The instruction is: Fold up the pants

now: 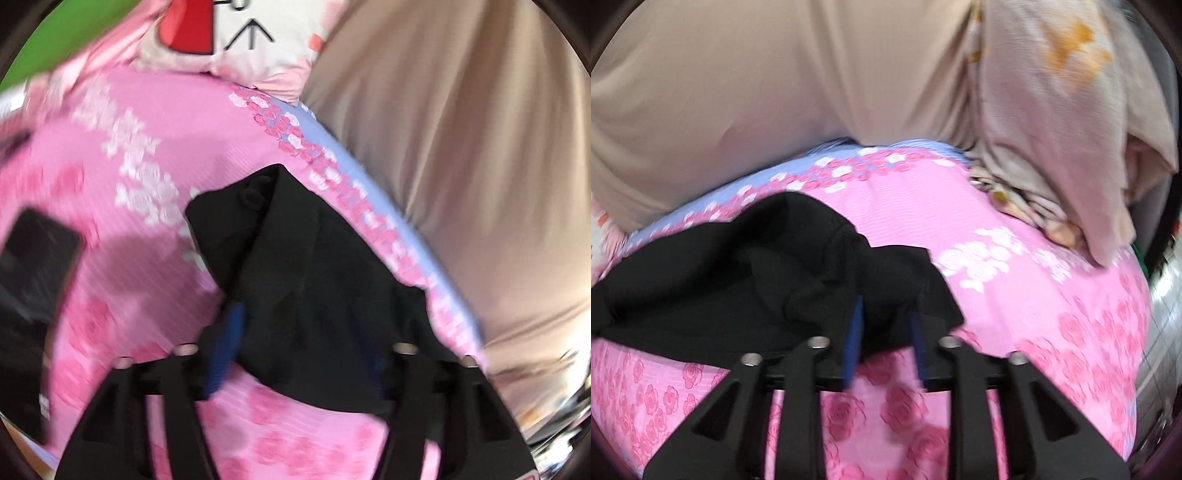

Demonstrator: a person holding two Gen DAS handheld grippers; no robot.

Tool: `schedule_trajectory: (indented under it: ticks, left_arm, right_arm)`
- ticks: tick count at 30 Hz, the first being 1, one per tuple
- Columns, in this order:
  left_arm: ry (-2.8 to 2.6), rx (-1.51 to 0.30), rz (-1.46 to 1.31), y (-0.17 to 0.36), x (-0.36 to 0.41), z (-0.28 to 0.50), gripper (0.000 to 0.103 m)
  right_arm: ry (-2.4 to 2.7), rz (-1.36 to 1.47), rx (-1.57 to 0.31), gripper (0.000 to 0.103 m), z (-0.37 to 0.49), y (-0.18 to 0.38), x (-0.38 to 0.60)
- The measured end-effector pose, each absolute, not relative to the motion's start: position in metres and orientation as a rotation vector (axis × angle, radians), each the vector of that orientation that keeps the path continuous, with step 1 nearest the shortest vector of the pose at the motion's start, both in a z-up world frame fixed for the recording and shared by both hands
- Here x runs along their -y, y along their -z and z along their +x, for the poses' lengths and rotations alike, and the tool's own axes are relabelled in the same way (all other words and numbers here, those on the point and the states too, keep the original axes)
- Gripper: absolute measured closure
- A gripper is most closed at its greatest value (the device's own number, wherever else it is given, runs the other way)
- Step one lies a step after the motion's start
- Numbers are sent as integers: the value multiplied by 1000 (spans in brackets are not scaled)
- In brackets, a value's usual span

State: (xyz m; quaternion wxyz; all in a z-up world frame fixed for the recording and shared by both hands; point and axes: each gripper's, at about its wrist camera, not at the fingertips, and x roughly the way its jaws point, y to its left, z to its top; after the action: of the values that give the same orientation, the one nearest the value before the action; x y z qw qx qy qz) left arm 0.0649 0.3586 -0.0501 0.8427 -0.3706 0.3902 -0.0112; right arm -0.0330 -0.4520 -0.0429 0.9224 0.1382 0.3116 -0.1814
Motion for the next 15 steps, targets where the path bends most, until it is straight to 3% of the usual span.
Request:
schedule_trajectory:
  ticks: [3,10,13,14,15]
  left_arm:
    - [-5,-853,-845,62,-353,62,35]
    - [-29,-925,-1024,94,-345,50,35]
    - [32,-951,-1079,101,-338,65,35]
    - [44,-949,-1082,99,-335,73,35]
    - [68,-943,-1075,96,-332,82,45]
  right_arm:
    - [386,342,-603,48,-49,43,452]
    - [328,437,-576,43,-81,47,429]
    - [262,498,-563,35,-78,45,421]
    - [247,512,-559,35,-77,44,419]
    - [222,529,-554,35,-73,43,416]
